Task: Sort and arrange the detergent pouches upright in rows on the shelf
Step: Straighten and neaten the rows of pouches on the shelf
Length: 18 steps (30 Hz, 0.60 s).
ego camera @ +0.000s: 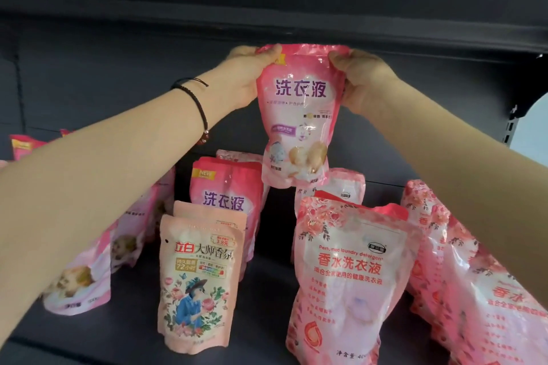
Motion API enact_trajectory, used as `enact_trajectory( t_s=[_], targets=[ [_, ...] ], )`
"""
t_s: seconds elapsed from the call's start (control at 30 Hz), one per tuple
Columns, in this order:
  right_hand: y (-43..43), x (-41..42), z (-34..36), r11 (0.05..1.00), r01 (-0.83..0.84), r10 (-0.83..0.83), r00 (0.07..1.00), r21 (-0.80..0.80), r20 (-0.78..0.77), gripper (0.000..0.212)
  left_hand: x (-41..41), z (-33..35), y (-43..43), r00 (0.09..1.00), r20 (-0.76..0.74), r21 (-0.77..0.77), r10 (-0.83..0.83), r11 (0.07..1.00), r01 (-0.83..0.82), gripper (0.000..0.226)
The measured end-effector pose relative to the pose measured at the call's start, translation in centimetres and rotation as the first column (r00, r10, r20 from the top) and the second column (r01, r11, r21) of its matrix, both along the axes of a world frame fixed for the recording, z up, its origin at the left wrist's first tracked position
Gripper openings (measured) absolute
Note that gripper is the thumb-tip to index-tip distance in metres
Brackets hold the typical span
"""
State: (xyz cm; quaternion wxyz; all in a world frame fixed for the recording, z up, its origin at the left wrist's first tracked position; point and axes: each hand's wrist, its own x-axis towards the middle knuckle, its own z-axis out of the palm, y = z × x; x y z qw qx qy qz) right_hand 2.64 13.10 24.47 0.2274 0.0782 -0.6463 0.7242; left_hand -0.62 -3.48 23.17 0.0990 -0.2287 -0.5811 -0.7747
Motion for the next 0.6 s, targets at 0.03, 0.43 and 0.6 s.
enact_trajectory(
  t_s=[0.03,0.43,0.6],
  targets=[
    [-0.6,0.0,0.1,1.000,-0.003,0.003,1.000,-0.006,0.001,0.012,0.0,0.1,-0.7,1.000,-0.005,0.002,0.004,1.000,-0.004,0.024],
    [-7.7,4.0,-0.7,0.984,0.075,-0.108,0.973,-0.164,-0.202,0.015,2.8,0.7,-7.3,0.991,-0.113,0.052,-0.068,0.996,0.074,0.016],
    [-9.8,8.1,-2.1,0.984,0.096,-0.132,0.958,-0.150,-0.256,0.017,5.8,-0.1,-9.1,0.978,-0.142,0.061,-0.150,0.985,0.160,0.016]
  ],
)
